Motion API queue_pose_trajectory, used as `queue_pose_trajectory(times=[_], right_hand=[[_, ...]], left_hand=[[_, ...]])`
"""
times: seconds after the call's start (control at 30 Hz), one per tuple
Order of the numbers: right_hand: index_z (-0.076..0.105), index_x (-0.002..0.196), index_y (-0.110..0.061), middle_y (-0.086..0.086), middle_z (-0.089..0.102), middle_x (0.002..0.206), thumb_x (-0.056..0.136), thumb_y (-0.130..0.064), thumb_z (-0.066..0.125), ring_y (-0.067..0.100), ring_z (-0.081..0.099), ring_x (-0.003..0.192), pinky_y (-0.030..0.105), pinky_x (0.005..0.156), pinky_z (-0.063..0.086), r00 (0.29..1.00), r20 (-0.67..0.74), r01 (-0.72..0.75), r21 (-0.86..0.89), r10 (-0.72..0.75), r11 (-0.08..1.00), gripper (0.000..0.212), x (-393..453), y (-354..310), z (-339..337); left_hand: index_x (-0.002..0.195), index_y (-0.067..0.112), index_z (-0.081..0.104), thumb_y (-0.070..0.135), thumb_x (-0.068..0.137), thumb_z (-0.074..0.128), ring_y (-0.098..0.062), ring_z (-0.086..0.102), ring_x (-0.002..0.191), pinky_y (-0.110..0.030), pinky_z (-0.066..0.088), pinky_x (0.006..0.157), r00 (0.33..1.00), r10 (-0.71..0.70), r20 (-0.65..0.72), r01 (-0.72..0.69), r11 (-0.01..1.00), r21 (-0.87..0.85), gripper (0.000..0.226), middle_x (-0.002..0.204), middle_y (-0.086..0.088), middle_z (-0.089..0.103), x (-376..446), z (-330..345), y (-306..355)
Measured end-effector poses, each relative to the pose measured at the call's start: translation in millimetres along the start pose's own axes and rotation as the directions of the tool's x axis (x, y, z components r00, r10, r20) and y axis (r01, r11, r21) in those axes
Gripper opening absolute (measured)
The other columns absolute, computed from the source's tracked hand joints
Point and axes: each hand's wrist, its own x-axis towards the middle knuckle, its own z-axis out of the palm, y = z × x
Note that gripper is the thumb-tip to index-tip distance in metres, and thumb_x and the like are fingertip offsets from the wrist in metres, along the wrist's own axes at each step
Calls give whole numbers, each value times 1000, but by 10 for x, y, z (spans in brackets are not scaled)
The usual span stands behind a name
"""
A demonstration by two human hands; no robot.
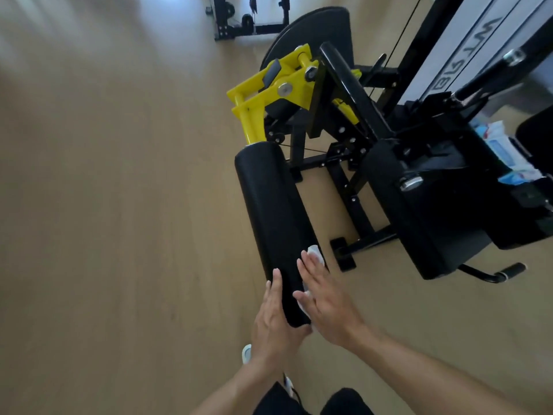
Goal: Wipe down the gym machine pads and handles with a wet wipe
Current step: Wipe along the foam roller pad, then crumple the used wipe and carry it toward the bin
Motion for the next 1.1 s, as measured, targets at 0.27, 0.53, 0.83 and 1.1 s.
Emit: queue_pose_trajectory(times=[0.27,0.53,0.83,1.1], right_hand=[[46,150,-30,-27,33,156,108,-21,49,-16,20,146,14,122,21,960,-198,-122,340,198,932,43,-681,124,285],[70,116,-39,-26,72,112,105,-28,57,-11,63,110,17,99,51,854,-150,-215,770,499,600,21,-1536,161,218],[66,123,-40,-9,73,106,105,-37,55,2,71,88,17,72,55,767,-125,-167,908,629,383,21,-2628,498,-125],[71,120,-36,-3,77,102,105,-32,55,14,72,100,31,93,54,583,-138,-99,966,801,239,22,-3538,1022,-177]], left_hand=[[153,51,3,36,85,80,-3,14,154,-40,34,121,988,-102,-116,91,991,-99,103,166,28,3,-444,252,233],[158,45,15,53,94,59,6,27,141,-29,30,118,977,-209,50,214,964,-158,77,159,26,21,-1264,698,649],[105,25,69,30,97,67,-17,73,92,-28,58,75,921,-145,362,262,917,-300,9,95,1,77,-1785,1208,1402],[88,25,74,32,99,62,1,65,61,-16,45,56,815,27,579,51,992,-119,17,70,9,74,-2041,1850,2016]])
